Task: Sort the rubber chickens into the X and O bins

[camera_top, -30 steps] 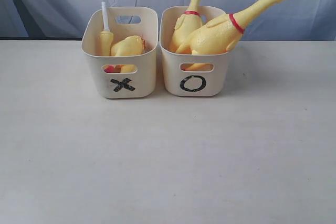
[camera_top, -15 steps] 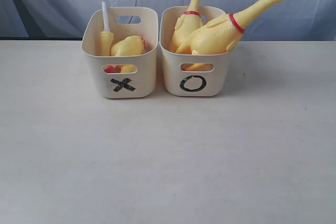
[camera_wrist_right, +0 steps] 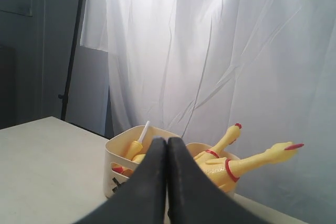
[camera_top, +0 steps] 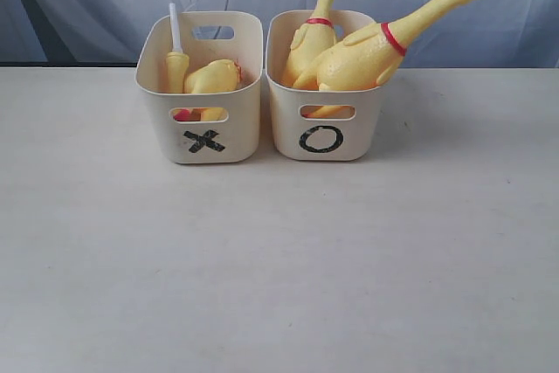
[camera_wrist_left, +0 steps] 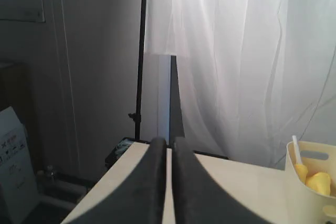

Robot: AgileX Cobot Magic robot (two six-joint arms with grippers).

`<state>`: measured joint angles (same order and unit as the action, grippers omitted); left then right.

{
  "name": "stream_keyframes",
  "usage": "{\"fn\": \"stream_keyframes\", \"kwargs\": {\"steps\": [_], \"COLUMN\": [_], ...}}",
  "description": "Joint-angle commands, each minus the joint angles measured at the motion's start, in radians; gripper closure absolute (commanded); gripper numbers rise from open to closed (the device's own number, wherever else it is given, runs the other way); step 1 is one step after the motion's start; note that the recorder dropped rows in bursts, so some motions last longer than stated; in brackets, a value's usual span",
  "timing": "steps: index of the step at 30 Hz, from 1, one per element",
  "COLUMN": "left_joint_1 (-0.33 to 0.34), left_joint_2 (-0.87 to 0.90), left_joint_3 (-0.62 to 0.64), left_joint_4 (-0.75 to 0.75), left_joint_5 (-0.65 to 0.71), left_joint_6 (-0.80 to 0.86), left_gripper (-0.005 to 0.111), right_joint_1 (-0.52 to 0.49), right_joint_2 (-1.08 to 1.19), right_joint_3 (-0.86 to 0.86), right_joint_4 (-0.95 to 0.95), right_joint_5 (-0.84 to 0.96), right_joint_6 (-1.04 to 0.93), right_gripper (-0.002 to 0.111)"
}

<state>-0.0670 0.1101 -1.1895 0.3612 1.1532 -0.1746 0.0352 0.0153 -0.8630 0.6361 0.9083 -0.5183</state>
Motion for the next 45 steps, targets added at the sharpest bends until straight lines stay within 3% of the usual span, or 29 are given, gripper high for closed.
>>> {"fn": "stream_keyframes", "kwargs": {"steps": [1,10,17,20,23,28,34,36,45], "left_joint_1": [0.005,0.005,0.005,0.005,0.005,0.005,0.005,0.005,0.005], "left_joint_2": [-0.008,-0.004,-0.004,0.0,0.002,0.006,0.006,-0.004,-0.105], "left_joint_3": [0.073,0.136,0.136,0.153,0.235,0.434,0.642,0.705,0.962], "left_joint_4": [0.006,0.01,0.016,-0.033,-0.136,-0.361,-0.315,-0.315,-0.168], "left_joint_5": [-0.003,0.018,0.018,0.003,-0.116,-0.591,-1.025,-1.086,-1.078], "left_joint_6": [-0.004,-0.004,-0.004,-0.004,-0.004,-0.004,-0.004,-0.004,-0.004], "left_gripper": [0.102,0.102,0.102,0.102,0.102,0.102,0.102,0.102,0.102], "right_joint_1": [-0.003,-0.003,-0.003,-0.003,-0.003,-0.003,-0.003,-0.003,-0.003], "right_joint_2": [-0.004,-0.008,-0.012,-0.012,-0.012,-0.012,-0.012,-0.012,-0.012], "right_joint_3": [0.004,0.009,0.137,0.215,0.288,0.394,0.499,0.534,0.688], "right_joint_4": [0.004,-0.042,-0.361,-0.389,-0.414,-0.502,-0.523,-0.523,-0.523], "right_joint_5": [0.0,-0.055,-0.653,-0.846,-0.891,-0.935,-1.001,-1.001,-0.994], "right_joint_6": [-0.003,-0.003,-0.003,-0.003,-0.003,-0.003,-0.003,-0.003,-0.003], "right_gripper": [0.108,0.108,0.108,0.108,0.108,0.108,0.108,0.108,0.108]}}
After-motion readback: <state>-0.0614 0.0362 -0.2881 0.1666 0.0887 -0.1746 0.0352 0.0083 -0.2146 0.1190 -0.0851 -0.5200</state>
